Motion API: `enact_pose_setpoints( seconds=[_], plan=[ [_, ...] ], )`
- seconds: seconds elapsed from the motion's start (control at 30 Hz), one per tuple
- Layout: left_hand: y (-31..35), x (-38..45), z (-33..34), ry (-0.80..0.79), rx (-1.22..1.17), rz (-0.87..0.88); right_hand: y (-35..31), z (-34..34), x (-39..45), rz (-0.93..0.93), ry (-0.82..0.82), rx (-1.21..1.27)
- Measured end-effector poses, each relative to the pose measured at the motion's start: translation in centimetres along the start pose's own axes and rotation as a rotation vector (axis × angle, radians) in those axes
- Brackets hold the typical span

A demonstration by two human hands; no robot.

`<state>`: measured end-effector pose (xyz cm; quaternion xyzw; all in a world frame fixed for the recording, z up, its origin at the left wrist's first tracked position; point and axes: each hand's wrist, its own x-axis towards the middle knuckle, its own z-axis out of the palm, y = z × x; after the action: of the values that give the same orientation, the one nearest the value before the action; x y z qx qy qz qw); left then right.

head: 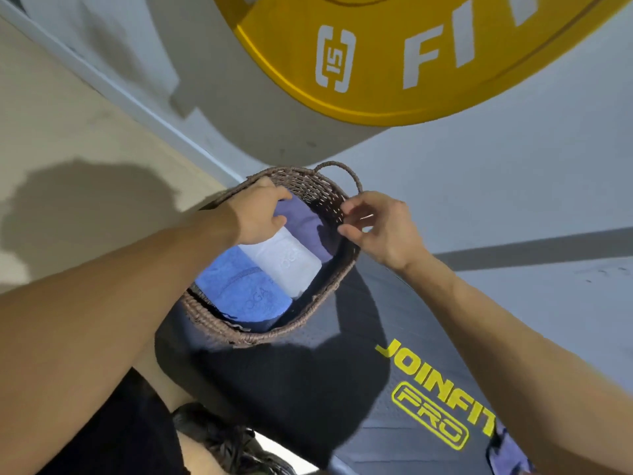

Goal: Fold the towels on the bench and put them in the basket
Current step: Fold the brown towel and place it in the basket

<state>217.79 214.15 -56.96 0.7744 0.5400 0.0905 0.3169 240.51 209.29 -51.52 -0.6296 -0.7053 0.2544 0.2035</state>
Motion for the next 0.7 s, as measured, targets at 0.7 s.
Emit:
enact_pose_setpoints(
  seconds=[0.7],
  plan=[
    [30.1, -13.4, 22.8, -0.527, 0.099, 0.710, 19.2, -17.0, -45.2, 0.672, -0.017, -0.251]
  ],
)
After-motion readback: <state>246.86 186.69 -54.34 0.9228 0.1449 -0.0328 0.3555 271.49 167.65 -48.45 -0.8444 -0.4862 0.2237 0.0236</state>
